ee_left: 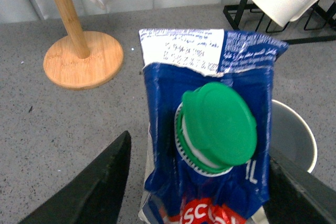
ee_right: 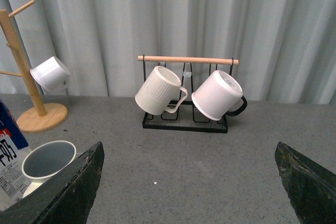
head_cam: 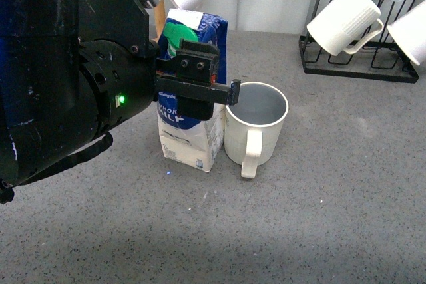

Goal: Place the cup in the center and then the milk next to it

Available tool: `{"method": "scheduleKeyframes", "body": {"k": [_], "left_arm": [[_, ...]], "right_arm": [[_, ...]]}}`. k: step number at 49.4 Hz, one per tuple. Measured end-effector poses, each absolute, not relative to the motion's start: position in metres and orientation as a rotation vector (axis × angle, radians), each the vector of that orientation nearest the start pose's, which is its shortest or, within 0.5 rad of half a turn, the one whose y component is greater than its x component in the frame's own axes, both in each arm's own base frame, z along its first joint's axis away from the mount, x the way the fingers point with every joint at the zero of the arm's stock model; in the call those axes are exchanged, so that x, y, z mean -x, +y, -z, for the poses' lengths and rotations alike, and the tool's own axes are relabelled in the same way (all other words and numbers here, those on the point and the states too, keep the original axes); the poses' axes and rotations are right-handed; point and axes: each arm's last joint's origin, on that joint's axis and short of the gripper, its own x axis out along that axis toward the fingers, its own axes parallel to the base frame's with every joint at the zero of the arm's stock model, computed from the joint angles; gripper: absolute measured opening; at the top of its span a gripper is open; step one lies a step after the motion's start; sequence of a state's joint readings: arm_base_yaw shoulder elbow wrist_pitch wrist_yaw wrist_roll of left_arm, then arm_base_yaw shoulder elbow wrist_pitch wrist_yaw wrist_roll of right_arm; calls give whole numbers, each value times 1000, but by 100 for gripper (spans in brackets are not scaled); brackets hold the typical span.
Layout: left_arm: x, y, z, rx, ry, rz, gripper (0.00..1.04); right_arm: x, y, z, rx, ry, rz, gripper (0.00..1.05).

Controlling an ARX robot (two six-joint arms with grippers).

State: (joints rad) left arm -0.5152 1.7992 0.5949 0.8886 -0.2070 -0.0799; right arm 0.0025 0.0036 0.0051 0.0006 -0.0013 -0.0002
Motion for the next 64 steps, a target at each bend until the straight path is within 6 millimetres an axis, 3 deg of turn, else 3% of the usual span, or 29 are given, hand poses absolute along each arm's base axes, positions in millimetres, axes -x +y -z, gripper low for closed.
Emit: {"method": "scheduleKeyframes", "body": {"k": [9,19,28,38,44,51,58,64], "left_arm": [[-276,-148,-139,2,273,290,100],[-288,-129,-158,51,215,215,98],[-300,-90,-161,122,221,106,98],[-295,-41,-163,161,214,-33,98],[-293,-35,-161,164,220,-50,98],[-269,-29,-161,56,22,10,70],[-236,-19,-162,21,7,4,38],[-218,-13,-162,17,12,-3,18]], "right_arm": [[-98,0,-165,0,-2,-4,95],[-98,0,-165,0,-2,-4,95],[-98,0,-165,0,-2,-4,95],[-98,0,-165,0,-2,-4,95],[-98,0,-165,0,-2,-4,95],[-98,0,-165,0,-2,-4,95],[-98,0,-165,0,-2,-3,95],[-98,0,-165,0,-2,-4,95]]}}
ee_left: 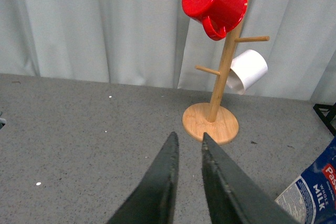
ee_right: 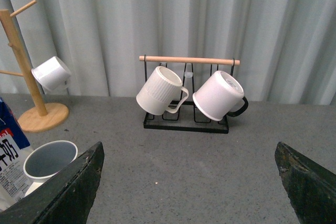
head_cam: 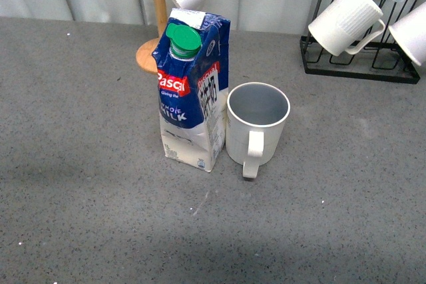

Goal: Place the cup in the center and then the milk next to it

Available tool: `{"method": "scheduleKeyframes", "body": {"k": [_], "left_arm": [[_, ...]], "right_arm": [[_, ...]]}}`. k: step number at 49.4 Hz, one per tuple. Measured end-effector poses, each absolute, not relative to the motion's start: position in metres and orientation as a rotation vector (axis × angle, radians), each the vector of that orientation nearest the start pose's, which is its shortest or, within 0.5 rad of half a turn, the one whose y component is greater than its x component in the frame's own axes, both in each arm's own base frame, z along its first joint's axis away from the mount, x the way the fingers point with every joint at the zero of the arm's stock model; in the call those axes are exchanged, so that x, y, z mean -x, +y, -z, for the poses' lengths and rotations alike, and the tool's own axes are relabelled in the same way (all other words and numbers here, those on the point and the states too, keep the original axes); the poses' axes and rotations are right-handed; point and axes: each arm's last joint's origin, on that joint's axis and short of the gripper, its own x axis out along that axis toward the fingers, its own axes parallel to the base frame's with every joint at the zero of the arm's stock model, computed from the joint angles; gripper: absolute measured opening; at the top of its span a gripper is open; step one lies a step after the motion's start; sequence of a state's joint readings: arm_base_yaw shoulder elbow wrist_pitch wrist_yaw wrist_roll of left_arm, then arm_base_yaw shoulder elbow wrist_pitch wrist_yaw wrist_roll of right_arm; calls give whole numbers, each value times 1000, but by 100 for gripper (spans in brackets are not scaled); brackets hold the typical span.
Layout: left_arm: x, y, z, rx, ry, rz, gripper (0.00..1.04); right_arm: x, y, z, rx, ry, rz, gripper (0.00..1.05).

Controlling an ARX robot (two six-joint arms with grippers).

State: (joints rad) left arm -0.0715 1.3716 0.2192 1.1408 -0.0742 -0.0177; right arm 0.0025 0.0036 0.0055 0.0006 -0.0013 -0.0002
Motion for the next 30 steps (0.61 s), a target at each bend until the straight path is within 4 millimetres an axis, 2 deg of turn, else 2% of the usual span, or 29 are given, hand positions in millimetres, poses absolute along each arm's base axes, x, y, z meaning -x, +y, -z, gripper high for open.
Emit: {"method": "scheduleKeyframes", "body": {"k": [3,9,30], "left_arm": [[-207,-11,-162,15,12,1,4],[-189,-1,-162,9,13,1,4],[-153,0,-163,7,12,2,4]], "right_arm": [[-98,0,-165,0,-2,-4,95],[-98,0,-165,0,-2,-3,95],[-98,0,-165,0,-2,-3,95]]}}
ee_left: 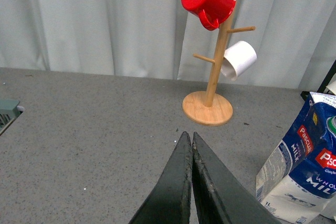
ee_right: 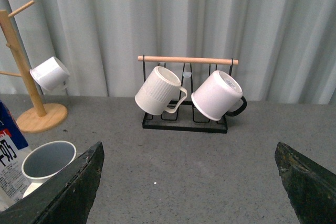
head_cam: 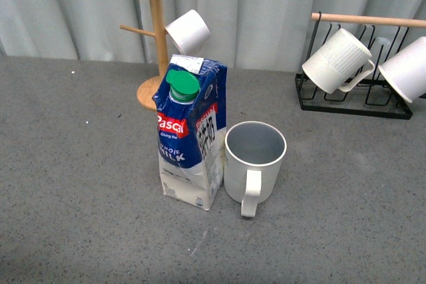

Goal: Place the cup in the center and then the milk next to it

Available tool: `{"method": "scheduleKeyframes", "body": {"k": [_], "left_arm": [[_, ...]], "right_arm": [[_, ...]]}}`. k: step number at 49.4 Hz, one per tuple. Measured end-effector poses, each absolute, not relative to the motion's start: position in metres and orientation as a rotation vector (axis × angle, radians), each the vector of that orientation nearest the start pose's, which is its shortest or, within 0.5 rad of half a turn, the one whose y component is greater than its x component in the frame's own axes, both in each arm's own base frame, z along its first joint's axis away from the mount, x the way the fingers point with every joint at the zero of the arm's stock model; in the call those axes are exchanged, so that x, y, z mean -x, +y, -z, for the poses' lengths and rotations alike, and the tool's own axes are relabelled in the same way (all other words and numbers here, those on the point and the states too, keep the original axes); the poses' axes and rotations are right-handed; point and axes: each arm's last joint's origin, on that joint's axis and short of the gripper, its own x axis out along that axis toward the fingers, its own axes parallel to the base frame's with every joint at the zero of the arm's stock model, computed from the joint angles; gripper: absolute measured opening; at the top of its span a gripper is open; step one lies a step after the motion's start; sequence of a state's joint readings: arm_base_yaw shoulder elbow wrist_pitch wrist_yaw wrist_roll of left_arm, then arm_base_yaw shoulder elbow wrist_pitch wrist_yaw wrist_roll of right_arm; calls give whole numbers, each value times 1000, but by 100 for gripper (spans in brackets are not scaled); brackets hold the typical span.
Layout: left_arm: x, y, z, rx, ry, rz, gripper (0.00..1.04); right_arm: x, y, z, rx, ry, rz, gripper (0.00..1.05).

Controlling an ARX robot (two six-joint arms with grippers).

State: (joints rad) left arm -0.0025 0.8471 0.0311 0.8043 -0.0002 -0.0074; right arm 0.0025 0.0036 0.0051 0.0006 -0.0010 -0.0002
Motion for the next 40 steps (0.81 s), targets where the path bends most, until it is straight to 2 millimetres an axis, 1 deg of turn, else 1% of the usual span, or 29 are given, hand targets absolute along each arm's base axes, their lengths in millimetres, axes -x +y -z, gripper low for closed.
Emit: {"method": "scheduleKeyframes", "body": {"k": [13,40], "left_arm": [[-141,0,-167,7,-3,2,4],[-121,0,-173,7,-22,2,4]], "right_arm": [[-98,0,-165,0,-2,-4,95],[-98,0,-165,0,-2,-4,95]]}}
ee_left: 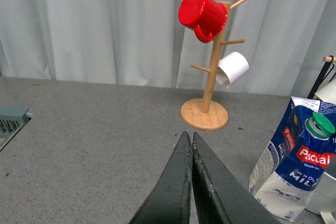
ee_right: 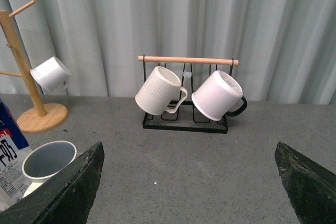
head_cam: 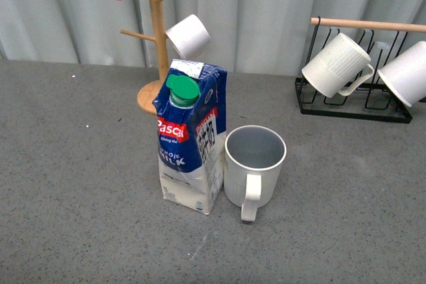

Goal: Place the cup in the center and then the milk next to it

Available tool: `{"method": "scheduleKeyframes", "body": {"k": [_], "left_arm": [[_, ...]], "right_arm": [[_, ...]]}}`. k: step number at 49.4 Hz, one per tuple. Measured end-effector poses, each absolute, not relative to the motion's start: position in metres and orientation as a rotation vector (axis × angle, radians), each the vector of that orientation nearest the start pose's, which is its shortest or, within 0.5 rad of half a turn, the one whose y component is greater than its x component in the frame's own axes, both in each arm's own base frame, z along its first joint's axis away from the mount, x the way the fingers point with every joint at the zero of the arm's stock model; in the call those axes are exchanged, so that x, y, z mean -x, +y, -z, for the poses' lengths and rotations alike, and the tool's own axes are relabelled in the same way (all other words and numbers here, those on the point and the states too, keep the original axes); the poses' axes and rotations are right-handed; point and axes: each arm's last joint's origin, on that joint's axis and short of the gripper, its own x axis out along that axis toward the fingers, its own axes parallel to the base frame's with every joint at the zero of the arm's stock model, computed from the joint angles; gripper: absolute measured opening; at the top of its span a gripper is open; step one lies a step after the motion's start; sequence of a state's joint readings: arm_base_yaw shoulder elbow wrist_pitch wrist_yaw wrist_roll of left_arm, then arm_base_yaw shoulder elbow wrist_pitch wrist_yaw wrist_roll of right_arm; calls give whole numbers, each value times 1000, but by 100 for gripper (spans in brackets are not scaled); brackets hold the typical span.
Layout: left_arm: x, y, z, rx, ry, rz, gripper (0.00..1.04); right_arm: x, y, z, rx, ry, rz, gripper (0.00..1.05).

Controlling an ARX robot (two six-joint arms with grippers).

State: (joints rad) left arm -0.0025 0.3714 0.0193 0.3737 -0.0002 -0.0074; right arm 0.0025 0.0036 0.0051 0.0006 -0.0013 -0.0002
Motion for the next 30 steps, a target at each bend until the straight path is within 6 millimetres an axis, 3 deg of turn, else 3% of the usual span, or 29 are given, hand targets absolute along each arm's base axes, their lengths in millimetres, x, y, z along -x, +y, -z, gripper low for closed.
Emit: {"method": "scheduleKeyframes", "body": {"k": [30], "left_arm": [[-108,0,-173,7,-23,2,4]], "right_arm": [[-98,0,-165,0,-2,-4,95]]}}
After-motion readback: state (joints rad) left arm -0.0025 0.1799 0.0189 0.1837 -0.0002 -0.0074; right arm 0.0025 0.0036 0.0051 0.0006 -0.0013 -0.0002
